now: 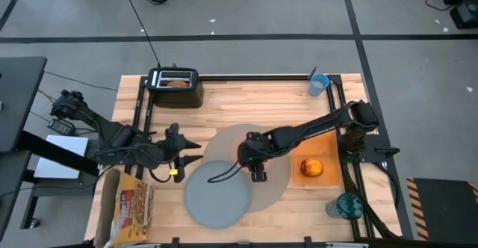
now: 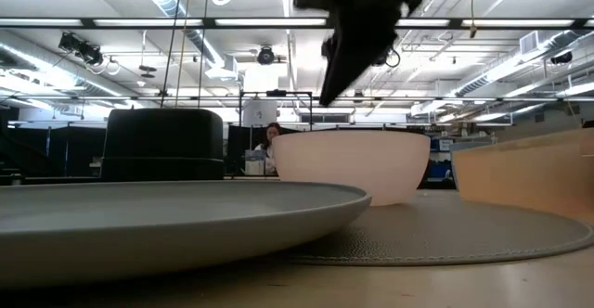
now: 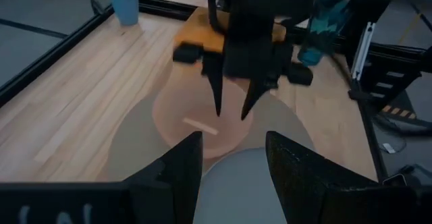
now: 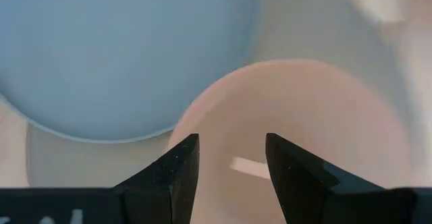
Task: Arrange a breakfast setting
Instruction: Adjust the light orange bowl on the gray mat
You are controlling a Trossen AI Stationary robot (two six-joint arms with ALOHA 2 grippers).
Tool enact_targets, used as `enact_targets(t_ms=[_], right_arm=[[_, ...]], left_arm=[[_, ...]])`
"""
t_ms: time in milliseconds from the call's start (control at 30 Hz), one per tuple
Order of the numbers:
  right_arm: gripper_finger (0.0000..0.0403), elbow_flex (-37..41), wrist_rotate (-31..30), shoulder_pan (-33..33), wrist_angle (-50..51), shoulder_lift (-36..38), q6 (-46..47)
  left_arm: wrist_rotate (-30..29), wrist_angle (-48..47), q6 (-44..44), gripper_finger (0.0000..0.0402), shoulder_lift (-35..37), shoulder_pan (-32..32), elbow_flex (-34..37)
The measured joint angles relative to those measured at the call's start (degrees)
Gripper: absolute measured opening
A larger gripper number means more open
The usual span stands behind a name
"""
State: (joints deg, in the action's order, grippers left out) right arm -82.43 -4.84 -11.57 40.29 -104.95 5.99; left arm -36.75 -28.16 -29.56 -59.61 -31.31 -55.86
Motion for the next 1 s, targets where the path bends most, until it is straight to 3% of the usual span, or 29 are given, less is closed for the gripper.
enact_targets(t_ms=[167,333,700,833,1000], right_arm=[[0.0178,-3.7,-6.6,-0.1,15.7,4.9,3.1],[0.0178,0.6,-7.5,0.1,27.4,8.8,6.3],[0.0178,17.9,-5.7,0.0,11.2,9.5,8.9],[0.0178,18.4,-4.6,-0.1,6.8,9.5,7.3],[0.0178,16.6,1.0,-0.1,5.8,9.5,3.2]], left_arm=[[-0.1,-0.1,-1.1,0.0171,0.1,0.0,0.0],[-0.1,-1.5,-1.1,0.0171,0.1,-0.1,0.0],[2.4,-8.0,-7.3,0.0171,0.0,-0.5,0.0],[2.5,-8.0,-7.4,0.0171,-0.1,-1.5,0.0],[2.6,-8.1,-7.4,0.0171,-0.1,-1.7,0.0]])
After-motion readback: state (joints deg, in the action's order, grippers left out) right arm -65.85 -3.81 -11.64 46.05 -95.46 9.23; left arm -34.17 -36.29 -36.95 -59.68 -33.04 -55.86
